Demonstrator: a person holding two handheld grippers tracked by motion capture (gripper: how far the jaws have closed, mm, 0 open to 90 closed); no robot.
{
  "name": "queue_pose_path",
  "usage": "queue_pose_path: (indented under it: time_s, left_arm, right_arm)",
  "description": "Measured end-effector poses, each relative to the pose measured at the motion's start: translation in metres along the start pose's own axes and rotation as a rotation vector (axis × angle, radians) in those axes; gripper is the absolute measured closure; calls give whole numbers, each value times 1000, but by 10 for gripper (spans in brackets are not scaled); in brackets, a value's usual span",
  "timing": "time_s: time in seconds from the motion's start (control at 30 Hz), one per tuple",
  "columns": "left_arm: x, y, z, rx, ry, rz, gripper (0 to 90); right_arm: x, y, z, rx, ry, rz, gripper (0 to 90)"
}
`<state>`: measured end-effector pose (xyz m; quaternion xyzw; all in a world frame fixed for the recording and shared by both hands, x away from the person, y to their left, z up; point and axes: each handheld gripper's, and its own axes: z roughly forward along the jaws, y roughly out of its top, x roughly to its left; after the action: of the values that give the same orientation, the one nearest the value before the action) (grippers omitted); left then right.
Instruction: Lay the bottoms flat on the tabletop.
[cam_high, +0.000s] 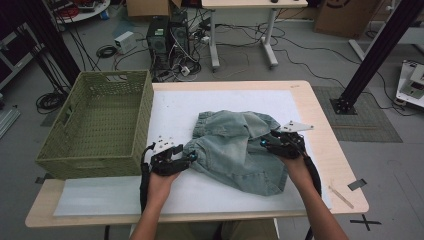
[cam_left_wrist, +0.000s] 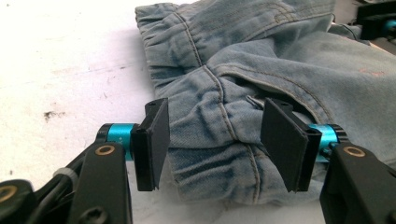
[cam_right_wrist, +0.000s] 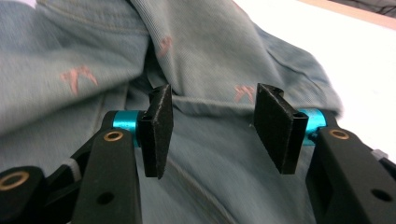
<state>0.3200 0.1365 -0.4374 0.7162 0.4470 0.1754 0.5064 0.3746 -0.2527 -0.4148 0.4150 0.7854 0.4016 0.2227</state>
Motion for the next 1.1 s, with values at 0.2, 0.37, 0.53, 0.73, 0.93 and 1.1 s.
queue_pose_path:
  time_s: [0.2,0.37,0.53,0.73,0.93,1.1]
  left_arm:
    - [-2,-3,0,30,7,-3,473]
    - [-4,-5,1,27,1,2,472]
    - [-3,-4,0,12,-5,3,472]
    - [0,-3,-4,2,4,-4,465]
    - [0,-3,-6,-12,-1,-6,458]
    - [-3,-3,-2,-15,-15,9,460]
  right_arm:
    - [3,12,22,41,33,-21,552]
    - [12,10,53,148,35,-87,553]
    - [13,7,60,175,13,-152,774]
    - [5,5,42,156,22,-143,840]
    - [-27,-6,-1,104,-15,-115,840]
    - [-55,-16,-20,79,-96,-26,839]
